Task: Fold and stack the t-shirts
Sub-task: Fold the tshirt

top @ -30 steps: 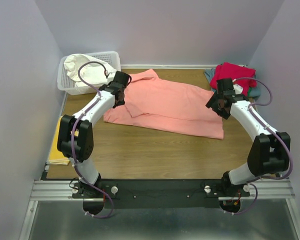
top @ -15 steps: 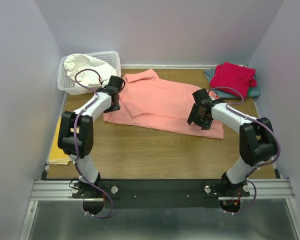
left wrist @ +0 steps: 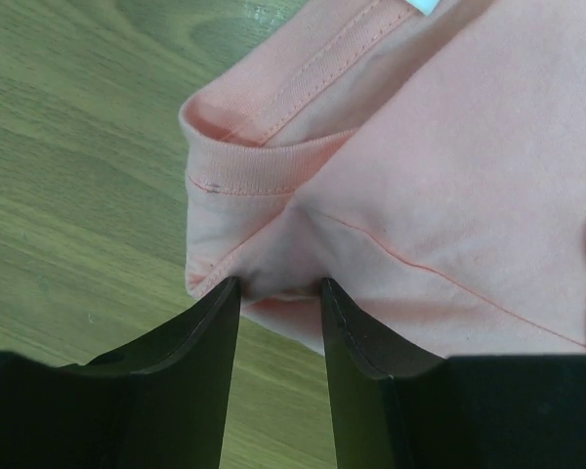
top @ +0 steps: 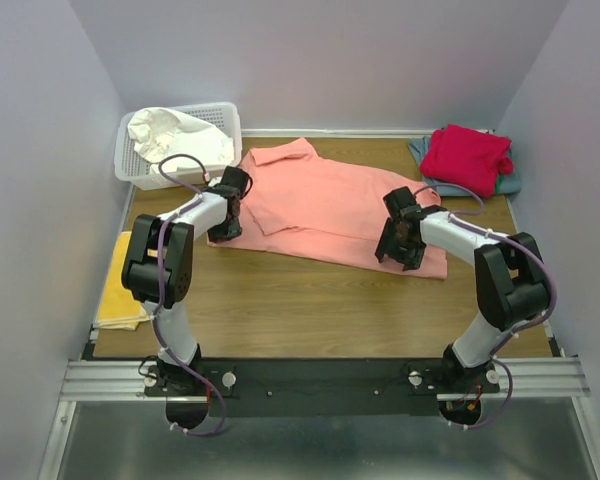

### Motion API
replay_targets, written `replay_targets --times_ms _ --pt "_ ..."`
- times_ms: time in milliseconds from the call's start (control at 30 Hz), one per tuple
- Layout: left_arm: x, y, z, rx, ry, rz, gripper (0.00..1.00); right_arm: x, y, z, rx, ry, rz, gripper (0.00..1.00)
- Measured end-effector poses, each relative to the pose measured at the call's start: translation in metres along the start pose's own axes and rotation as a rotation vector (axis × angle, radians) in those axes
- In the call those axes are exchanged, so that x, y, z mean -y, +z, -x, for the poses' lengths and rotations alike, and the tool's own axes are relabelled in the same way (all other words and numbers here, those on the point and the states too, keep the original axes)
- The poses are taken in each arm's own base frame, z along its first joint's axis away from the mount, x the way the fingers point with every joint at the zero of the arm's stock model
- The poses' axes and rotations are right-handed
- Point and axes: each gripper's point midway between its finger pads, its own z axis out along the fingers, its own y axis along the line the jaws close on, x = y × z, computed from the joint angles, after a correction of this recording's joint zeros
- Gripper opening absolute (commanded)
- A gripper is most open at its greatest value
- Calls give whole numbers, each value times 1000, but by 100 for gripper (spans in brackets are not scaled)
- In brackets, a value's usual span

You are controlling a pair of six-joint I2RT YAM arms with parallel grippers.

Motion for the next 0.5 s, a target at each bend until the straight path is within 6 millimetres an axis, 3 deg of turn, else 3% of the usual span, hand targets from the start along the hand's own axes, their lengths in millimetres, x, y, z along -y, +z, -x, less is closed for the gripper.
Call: replay_targets --times_ms 233,500 --pt "-3 -1 -5 11 -13 -6 47 -1 0 -3 17 -3 24 73" --pt "-19 -11 -36 -7 -42 -16 47 4 -2 -9 18 -11 31 73"
